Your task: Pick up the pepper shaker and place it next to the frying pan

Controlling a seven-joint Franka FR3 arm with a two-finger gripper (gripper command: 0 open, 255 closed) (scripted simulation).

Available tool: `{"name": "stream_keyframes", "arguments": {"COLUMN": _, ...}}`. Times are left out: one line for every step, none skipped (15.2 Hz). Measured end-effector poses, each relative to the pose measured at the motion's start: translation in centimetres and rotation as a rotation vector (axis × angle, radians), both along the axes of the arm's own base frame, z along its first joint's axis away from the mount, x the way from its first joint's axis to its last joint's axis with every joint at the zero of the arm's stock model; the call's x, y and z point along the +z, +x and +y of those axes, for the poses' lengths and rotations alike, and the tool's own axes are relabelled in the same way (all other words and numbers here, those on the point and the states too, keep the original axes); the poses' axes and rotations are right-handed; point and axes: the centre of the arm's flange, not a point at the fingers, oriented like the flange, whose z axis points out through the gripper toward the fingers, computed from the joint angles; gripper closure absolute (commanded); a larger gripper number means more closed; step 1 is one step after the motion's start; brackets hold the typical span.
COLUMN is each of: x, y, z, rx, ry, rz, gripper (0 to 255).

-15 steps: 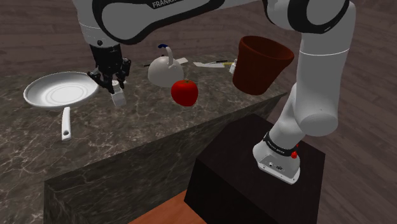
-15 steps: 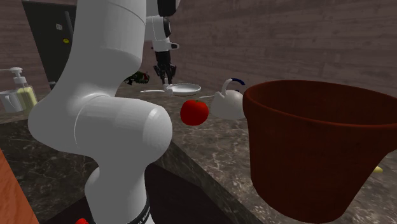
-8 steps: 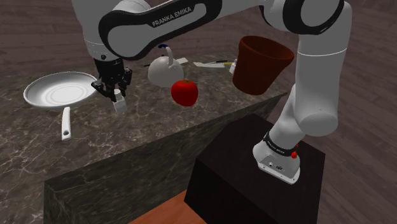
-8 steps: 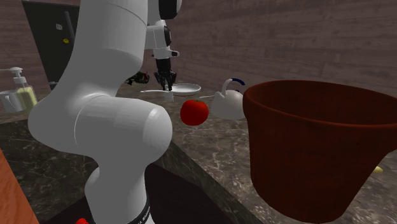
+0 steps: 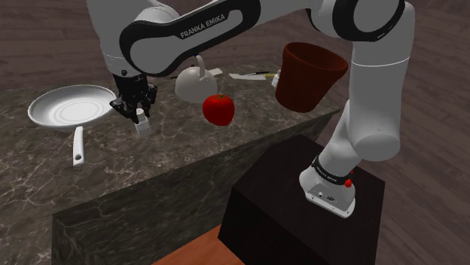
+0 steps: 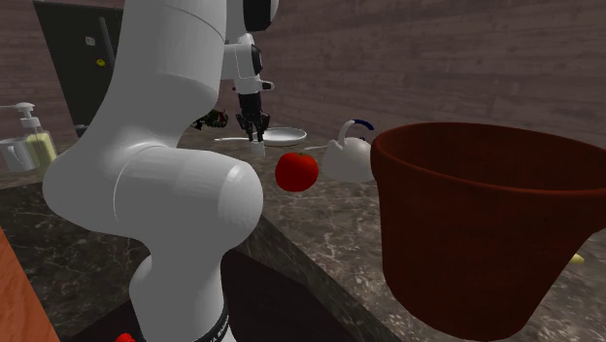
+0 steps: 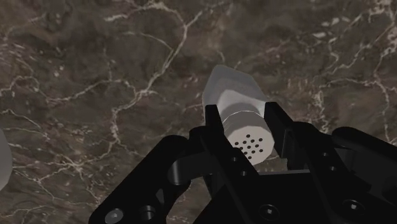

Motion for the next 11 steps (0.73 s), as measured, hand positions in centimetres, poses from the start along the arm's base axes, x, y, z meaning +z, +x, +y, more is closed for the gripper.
{"name": "stream_keyframes", "arguments": {"x": 0.0, "y": 0.0, "z": 0.0, "rx": 0.0, "ry": 0.0, "rz": 0.0, "gripper": 0}}
{"name": "stream_keyframes", "arguments": {"x": 0.0, "y": 0.0, "z": 0.0, "rx": 0.0, "ry": 0.0, "rz": 0.0, "gripper": 0}}
{"name": "stream_keyframes", "arguments": {"x": 0.0, "y": 0.0, "z": 0.0, "rx": 0.0, "ry": 0.0, "rz": 0.0, "gripper": 0}}
{"name": "stream_keyframes", "arguments": {"x": 0.0, "y": 0.0, "z": 0.0, "rx": 0.0, "ry": 0.0, "rz": 0.0, "gripper": 0}}
{"name": "stream_keyframes", "arguments": {"x": 0.0, "y": 0.0, "z": 0.0, "rx": 0.0, "ry": 0.0, "rz": 0.0, "gripper": 0}}
{"name": "stream_keyframes", "arguments": {"x": 0.0, "y": 0.0, "z": 0.0, "rx": 0.0, "ry": 0.0, "rz": 0.0, "gripper": 0}}
{"name": "stream_keyframes", "arguments": {"x": 0.0, "y": 0.0, "z": 0.0, "rx": 0.0, "ry": 0.0, "rz": 0.0, "gripper": 0}}
{"name": "stream_keyframes", "arguments": {"x": 0.6, "y": 0.0, "z": 0.1, "rx": 0.0, "ry": 0.0, "rz": 0.0, "gripper": 0}}
{"name": "stream_keyframes", "arguments": {"x": 1.7, "y": 0.1, "z": 0.2, "rx": 0.0, "ry": 0.001, "rz": -0.001, "gripper": 0}}
{"name": "stream_keyframes", "arguments": {"x": 2.9, "y": 0.0, "z": 0.1, "rx": 0.0, "ry": 0.001, "rz": -0.001, "gripper": 0}}
{"name": "stream_keyframes", "arguments": {"x": 3.8, "y": 0.0, "z": 0.2, "rx": 0.0, "ry": 0.001, "rz": -0.001, "gripper": 0}}
